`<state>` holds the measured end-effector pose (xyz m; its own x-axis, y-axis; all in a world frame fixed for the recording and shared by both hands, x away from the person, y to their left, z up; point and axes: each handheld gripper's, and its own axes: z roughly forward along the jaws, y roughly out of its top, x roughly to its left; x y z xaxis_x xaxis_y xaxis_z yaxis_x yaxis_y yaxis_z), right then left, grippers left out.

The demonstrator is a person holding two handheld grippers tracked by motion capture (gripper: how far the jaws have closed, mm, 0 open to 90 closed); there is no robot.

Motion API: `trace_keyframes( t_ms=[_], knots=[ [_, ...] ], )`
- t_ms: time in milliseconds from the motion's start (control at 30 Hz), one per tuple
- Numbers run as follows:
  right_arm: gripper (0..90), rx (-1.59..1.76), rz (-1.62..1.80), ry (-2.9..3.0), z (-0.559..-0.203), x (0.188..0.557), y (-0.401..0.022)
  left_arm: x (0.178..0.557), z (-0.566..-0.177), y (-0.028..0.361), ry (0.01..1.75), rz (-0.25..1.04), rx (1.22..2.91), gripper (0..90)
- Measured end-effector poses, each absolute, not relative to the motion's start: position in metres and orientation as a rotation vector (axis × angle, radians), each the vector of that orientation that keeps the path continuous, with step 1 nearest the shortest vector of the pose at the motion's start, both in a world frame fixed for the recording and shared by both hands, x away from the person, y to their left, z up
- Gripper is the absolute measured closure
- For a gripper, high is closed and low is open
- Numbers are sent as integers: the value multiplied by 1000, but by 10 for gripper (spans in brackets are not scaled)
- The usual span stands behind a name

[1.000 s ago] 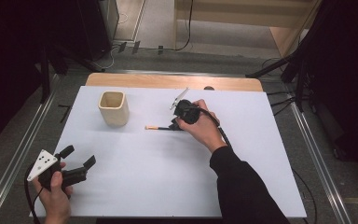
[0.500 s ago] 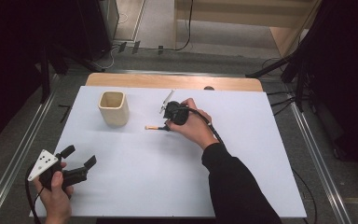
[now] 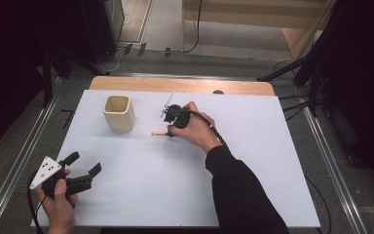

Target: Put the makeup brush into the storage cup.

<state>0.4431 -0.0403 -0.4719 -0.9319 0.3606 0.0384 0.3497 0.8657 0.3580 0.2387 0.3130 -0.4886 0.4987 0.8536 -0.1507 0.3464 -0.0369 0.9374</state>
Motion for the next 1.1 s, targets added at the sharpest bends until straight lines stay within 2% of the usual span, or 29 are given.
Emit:
trace_keyframes(
  t_ms=[167, 633, 1100],
  knots=[
    [825, 591, 524, 3043, -478, 447, -38, 238, -489, 313, 1050, 563, 1620, 50],
    [851, 708, 572, 2968, -476, 440, -42, 238, -488, 305, 1031, 557, 1635, 52],
    [849, 805, 1000, 2825, -458, 407, -89, 245, -479, 278, 971, 555, 1673, 53]
  ],
)
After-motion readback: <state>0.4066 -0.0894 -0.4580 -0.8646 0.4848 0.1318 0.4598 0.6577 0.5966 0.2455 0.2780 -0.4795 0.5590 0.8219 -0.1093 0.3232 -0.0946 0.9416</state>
